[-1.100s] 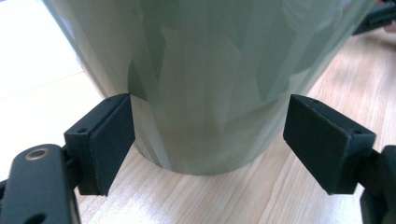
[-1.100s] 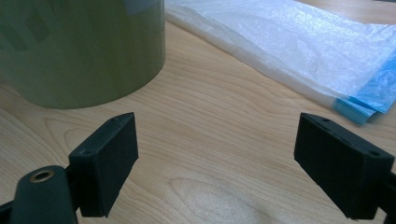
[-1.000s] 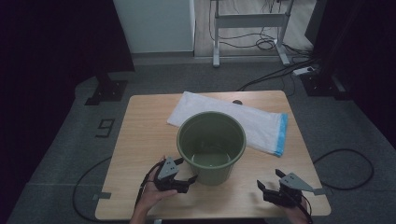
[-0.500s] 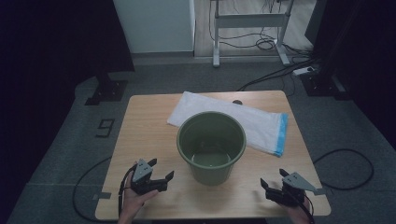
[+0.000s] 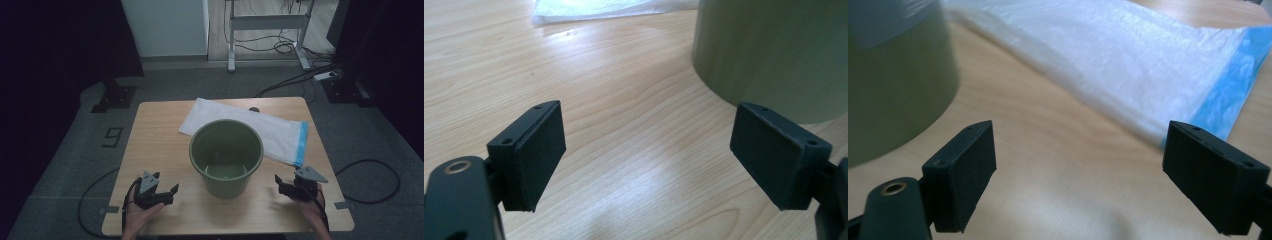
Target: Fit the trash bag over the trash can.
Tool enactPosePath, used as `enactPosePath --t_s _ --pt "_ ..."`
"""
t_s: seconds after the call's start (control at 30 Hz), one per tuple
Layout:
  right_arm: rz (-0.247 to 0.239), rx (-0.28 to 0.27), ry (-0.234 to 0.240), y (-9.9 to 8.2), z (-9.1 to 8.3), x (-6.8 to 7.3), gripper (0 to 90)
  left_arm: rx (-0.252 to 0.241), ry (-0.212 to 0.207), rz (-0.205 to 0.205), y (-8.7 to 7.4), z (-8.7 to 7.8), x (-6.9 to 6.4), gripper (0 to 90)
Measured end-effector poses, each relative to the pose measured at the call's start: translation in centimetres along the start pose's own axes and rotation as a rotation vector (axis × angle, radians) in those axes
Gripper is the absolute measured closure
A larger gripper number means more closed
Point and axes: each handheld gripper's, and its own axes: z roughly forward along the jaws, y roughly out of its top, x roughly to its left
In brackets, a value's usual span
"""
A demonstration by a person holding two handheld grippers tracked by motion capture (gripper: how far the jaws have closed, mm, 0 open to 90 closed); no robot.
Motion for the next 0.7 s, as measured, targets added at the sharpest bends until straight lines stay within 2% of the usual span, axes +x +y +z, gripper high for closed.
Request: enactPosePath --t_s 0.07,0.1,0.13,0.27,0.33,0.4,0.47,0.5,0.53,0.57,0.7 --pt "0.012 0.001 -0.002 0.8 1.0 -0.6 13.5 0.004 0.003 -0.002 -0.2 -0.1 0.1 14.4" --pt "0.01 0.014 -0.001 1.5 2.1 -1.0 13.6 0.009 0.012 -0.01 -0.4 0.0 0.3 14.4" --pt "0.01 0.014 -0.001 1.5 2.1 -1.0 13.6 0.009 0.012 -0.01 -0.4 0.0 0.3 14.4" --pt "0.018 0.078 0.012 2.1 4.5 -1.4 14.1 0.017 0.011 -0.025 -0.7 0.0 0.6 14.4" --pt "0.014 0.091 0.02 2.1 5.3 -1.4 15.8 0.02 0.013 -0.024 -0.8 0.0 0.5 14.4" --pt "-0.001 0.128 0.025 2.1 6.2 -1.2 15.8 0.02 0.014 -0.02 -0.8 0.0 0.5 14.4" --pt "-0.02 0.156 0.02 2.2 6.8 -0.9 16.5 0.018 0.013 -0.022 -0.9 -0.1 0.5 14.4" --pt "-0.022 0.172 -0.001 2.4 7.1 -0.6 21.4 0.018 0.014 -0.025 -0.9 -0.1 0.6 14.5" --pt "-0.022 0.172 -0.001 2.4 7.1 -0.6 21.4 0.018 0.014 -0.025 -0.9 -0.1 0.6 14.6" --pt "-0.021 0.166 0.003 2.7 7.2 -0.5 25.8 0.008 0.029 -0.022 -1.0 -0.1 0.7 15.1" --pt "-0.032 0.18 0.01 3.0 7.9 -0.1 27.7 -0.006 0.031 -0.028 -0.9 -0.1 0.7 15.4"
